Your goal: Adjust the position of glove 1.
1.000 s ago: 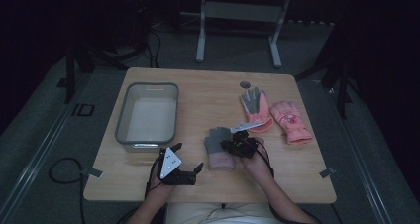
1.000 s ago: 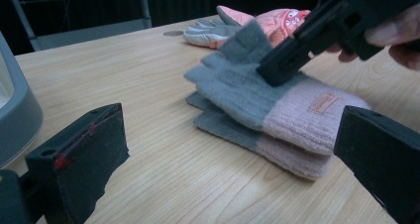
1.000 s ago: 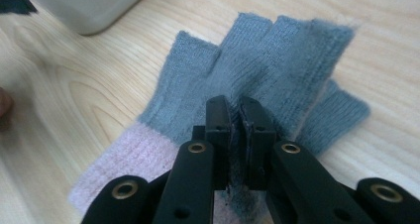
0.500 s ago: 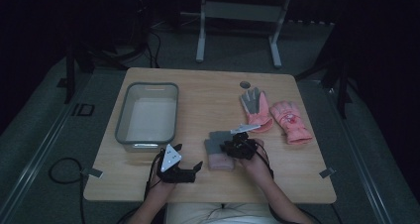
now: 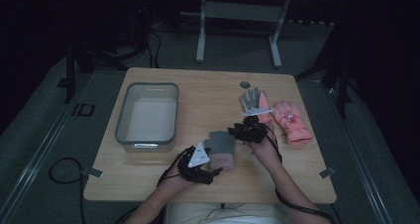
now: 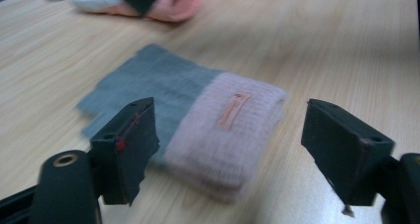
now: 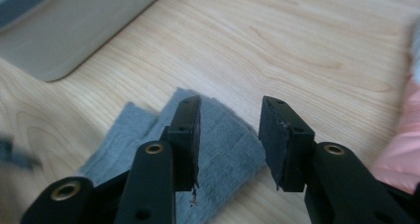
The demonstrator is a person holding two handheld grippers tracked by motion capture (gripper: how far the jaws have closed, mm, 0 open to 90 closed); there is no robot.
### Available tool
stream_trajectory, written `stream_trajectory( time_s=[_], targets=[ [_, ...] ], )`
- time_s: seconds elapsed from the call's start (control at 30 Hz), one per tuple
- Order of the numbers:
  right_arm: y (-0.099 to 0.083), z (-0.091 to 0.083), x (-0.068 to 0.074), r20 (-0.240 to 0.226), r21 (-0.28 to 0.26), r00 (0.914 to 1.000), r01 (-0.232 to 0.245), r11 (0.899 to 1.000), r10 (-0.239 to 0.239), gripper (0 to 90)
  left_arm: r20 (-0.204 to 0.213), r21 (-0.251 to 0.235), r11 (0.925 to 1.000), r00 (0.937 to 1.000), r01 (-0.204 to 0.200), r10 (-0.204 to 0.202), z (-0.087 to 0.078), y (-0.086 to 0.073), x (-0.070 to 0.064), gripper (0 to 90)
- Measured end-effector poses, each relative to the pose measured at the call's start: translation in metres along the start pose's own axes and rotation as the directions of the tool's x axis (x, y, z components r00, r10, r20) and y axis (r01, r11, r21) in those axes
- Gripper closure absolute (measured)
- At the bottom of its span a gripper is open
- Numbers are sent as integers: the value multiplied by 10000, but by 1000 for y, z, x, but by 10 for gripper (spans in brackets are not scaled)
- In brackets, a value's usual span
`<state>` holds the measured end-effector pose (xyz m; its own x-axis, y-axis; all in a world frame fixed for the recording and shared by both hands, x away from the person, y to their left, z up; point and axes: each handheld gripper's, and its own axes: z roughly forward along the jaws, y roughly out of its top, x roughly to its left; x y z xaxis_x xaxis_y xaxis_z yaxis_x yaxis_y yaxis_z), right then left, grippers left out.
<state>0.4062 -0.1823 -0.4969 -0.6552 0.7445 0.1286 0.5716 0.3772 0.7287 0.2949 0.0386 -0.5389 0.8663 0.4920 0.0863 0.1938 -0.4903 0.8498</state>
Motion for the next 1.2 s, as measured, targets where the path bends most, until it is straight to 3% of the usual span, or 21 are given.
stream_trajectory(
  time_s=[0.07,0.13,0.2,0.3,0.4,0.43,0.47,0.53,0.63,0.7,0.8,0.87,0.93,0.97,1.0,1.07,1.1,1.17,1.2],
  targets=[
    [0,7,-4,9,149,10000,-88,9998,88,586,245,287,9992,9993,-293,286,7,3,0,264],
    [-1,15,-7,31,257,9999,-134,9996,133,562,333,640,9945,9962,-830,810,9,3,0,299],
    [-4,20,-10,-86,341,9996,-258,9991,261,547,526,977,9887,9926,-1138,1090,11,3,2,330],
    [-9,30,-16,-223,497,9981,-556,9972,567,518,385,1480,9706,9818,-1899,1862,18,5,0,338],
    [-14,37,-18,-202,569,9974,-680,9961,692,473,394,1625,9611,9748,-2232,2197,23,6,-3,339],
    [-14,37,-18,-202,569,9974,-680,9961,692,473,394,1625,9611,9748,-2232,2197,23,6,-3,339],
    [-15,38,-18,-217,617,9974,-676,9958,690,467,378,1762,9537,9698,-2438,2409,25,6,-3,339],
    [-20,44,-19,-207,902,9980,-569,9943,590,450,310,1831,9497,9671,-2540,2527,25,6,-4,352],
    [-23,47,-19,-192,865,9988,-442,9953,460,437,54,1927,9444,9627,-2665,2705,28,4,-5,359],
    [-25,47,-20,-110,772,9994,-319,9965,328,407,-86,2047,9337,9533,-2937,3018,28,3,-8,352],
    [-27,46,-21,-189,673,9994,-266,9974,279,406,-160,2116,9279,9482,-3070,3174,30,3,-10,344],
    [-27,46,-20,-223,694,9995,-218,9974,234,442,-251,2170,9187,9389,-3300,3432,31,2,-12,344],
    [-27,46,-18,-245,737,9994,-220,9970,238,494,-267,2149,9187,9383,-3315,3448,32,1,-12,346],
    [-27,46,-18,-483,820,9979,-397,9958,437,557,-373,2154,9152,9337,-3405,3561,32,1,-12,370],
    [-26,46,-17,-531,862,9970,-512,9950,559,563,-392,2219,9118,9312,-3455,3624,32,2,-13,405],
    [-26,46,-16,-614,1002,9957,-627,9930,690,642,-446,2359,8998,9209,-3670,3873,32,3,-13,459],
    [-25,46,-16,-698,1072,9945,-705,9917,782,686,-469,2305,9034,9232,-3616,3815,31,5,-13,517],
    [-22,44,-13,-782,1184,9944,-610,9911,705,735,-364,2237,9173,9376,-3295,3457,28,9,-10,648],
    [-21,43,-11,-728,1170,9959,-449,9921,536,744,-300,2212,9242,9450,-3113,3256,27,10,-8,664]
  ],
)
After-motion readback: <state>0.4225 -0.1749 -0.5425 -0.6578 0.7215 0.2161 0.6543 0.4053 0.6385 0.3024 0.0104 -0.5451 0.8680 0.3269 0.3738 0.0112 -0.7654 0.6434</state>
